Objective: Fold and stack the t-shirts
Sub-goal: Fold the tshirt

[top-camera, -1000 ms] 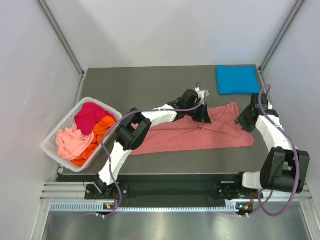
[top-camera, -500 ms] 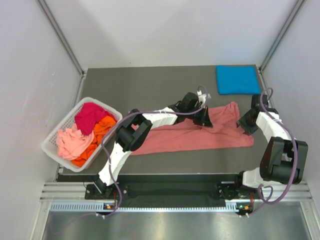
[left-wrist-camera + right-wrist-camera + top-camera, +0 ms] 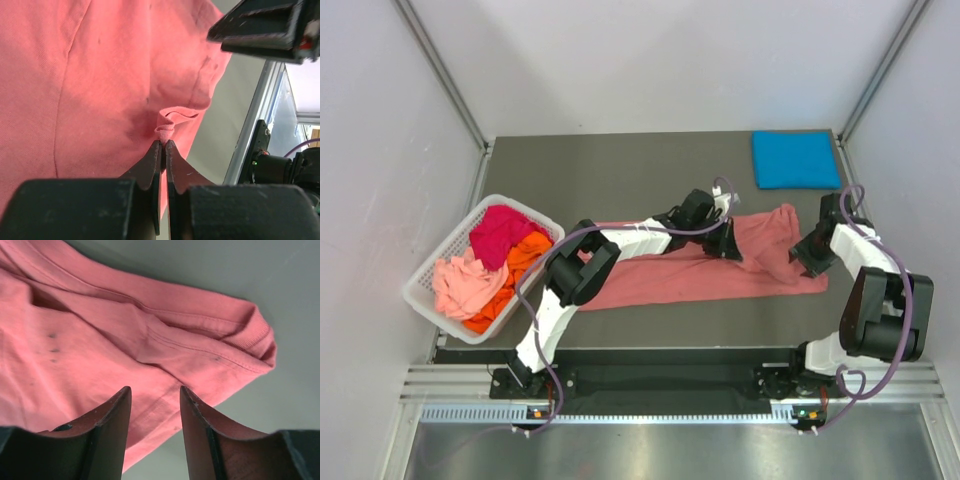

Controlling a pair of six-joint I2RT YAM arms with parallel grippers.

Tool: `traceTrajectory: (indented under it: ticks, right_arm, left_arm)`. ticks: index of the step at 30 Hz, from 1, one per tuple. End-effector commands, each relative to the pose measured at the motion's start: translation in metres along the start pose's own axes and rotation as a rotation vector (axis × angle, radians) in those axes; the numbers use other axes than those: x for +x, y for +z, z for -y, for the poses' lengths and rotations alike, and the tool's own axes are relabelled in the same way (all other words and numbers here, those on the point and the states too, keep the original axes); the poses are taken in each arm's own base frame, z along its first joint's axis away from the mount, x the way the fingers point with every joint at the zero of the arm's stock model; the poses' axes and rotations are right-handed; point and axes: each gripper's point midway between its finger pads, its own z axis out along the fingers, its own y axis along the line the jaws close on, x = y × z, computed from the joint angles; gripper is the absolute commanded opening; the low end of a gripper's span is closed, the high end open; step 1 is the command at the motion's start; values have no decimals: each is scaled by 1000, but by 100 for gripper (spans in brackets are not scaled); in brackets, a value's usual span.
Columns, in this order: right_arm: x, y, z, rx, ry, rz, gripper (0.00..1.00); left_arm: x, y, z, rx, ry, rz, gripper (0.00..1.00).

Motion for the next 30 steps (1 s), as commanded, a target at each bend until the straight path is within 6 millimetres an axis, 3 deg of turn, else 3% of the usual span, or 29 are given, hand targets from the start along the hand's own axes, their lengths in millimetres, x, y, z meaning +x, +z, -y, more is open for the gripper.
traceTrajectory:
  ticks: [1,5,8,13,19,23,30]
  right_arm:
    - [-5,-6,4,0,16,33,44]
    - [-19,-7,-1,-30,-99,92,43]
    - [-39,-13,-33,-190,-284,166,40]
    - [-66,-34,-74,-356,-398,245,35]
    - [-96,-30,-96,-414,-459,232,25]
    - [-94,-22,-118,-533,-506,174,22]
    - [-89,-6,-122,-553,-551,139,37]
  left_arm:
    - [-27,-17,37,69,102,78,0]
    - [-18,-21,27,34,96,61,0]
    - [-11,-22,22,17,93,50,0]
    - [-1,-21,10,-19,84,19,0]
    - [6,-19,3,-34,85,-2,0]
    - [8,-17,2,-32,82,-10,0]
    - [7,-18,1,-39,96,-16,0]
